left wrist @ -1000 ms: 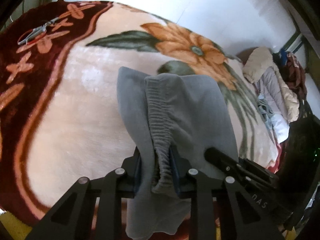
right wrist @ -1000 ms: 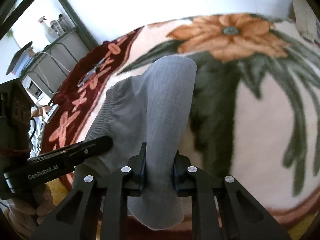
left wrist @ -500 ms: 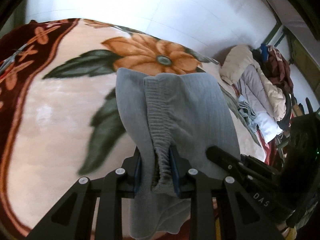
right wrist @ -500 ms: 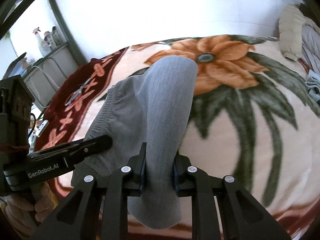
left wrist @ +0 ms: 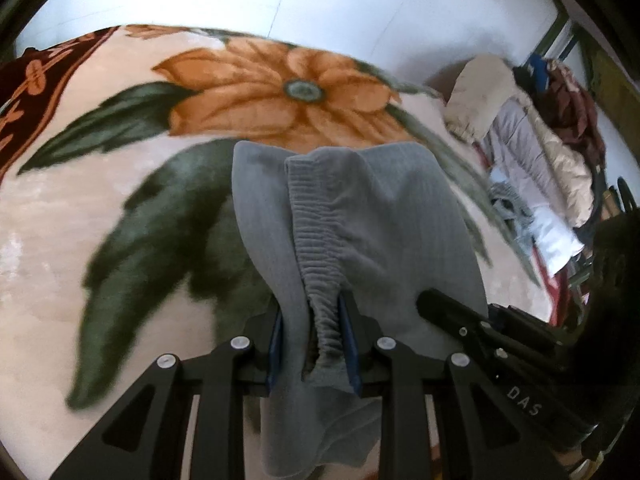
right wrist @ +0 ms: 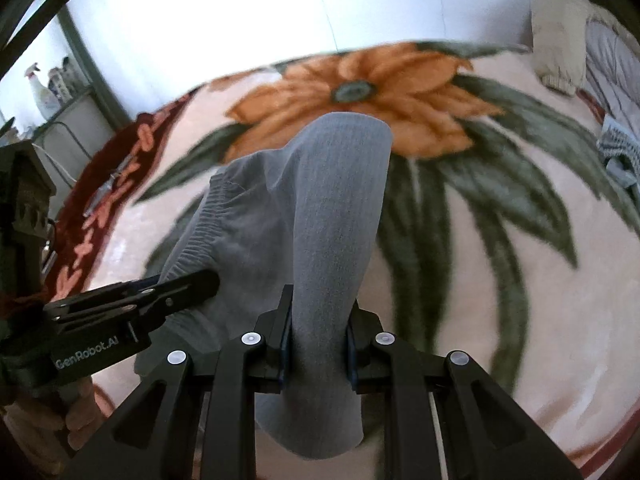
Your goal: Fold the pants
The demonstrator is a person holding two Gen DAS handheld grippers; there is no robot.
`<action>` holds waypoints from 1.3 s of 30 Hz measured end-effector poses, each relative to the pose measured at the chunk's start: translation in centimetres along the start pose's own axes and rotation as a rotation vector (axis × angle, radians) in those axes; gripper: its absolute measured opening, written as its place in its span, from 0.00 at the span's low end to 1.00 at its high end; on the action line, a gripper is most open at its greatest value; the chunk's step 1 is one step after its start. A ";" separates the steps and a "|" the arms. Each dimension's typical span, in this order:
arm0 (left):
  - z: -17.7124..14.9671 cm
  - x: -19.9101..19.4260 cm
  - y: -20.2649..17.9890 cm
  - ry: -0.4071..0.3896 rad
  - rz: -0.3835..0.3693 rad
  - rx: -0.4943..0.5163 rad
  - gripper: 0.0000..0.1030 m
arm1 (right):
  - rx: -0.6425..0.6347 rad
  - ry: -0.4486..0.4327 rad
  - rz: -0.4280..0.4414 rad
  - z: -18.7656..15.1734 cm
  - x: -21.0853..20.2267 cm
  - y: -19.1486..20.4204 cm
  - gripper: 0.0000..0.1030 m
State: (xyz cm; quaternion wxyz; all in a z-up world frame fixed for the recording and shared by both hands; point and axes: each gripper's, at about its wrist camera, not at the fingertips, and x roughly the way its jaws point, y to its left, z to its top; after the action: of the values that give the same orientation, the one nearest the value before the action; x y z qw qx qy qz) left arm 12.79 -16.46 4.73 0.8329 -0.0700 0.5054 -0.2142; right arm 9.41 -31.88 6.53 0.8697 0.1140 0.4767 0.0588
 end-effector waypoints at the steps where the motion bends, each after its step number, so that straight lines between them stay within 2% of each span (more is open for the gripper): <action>1: -0.2 0.7 0.1 0.013 0.012 0.000 0.26 | 0.004 0.012 -0.008 -0.2 0.7 -0.3 0.25; 8: -0.4 1.4 0.9 0.020 0.027 0.008 0.39 | 0.049 -0.007 -0.021 -0.9 1.0 -1.3 0.34; 14: -0.4 -0.7 0.3 0.005 0.065 0.019 0.42 | 0.069 -0.050 -0.047 -0.9 -1.6 -1.1 0.36; 20: -1.3 -3.8 -0.5 -0.022 0.127 0.061 0.59 | 0.046 -0.085 -0.057 -2.3 -5.0 -0.2 0.45; 25: -3.0 -5.4 -0.8 -0.019 0.157 0.060 0.68 | 0.021 -0.085 -0.077 -4.3 -6.9 1.3 0.53; 29: -4.5 -6.1 -1.4 -0.008 0.196 0.066 0.79 | 0.024 -0.084 -0.091 -5.9 -7.7 2.1 0.54; 33: -6.0 -6.4 -2.0 -0.003 0.242 0.102 0.82 | 0.040 -0.077 -0.090 -7.2 -7.7 2.3 0.54; 39: -7.8 -5.6 -1.9 0.040 0.254 0.084 0.83 | 0.027 -0.040 -0.127 -8.8 -6.7 2.3 0.54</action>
State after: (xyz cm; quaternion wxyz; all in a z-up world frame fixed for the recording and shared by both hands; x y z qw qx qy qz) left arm 3.24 -14.98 6.16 0.8454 0.0337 0.5172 -0.1293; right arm -1.62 -29.85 8.05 0.8793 0.0963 0.4663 -0.0054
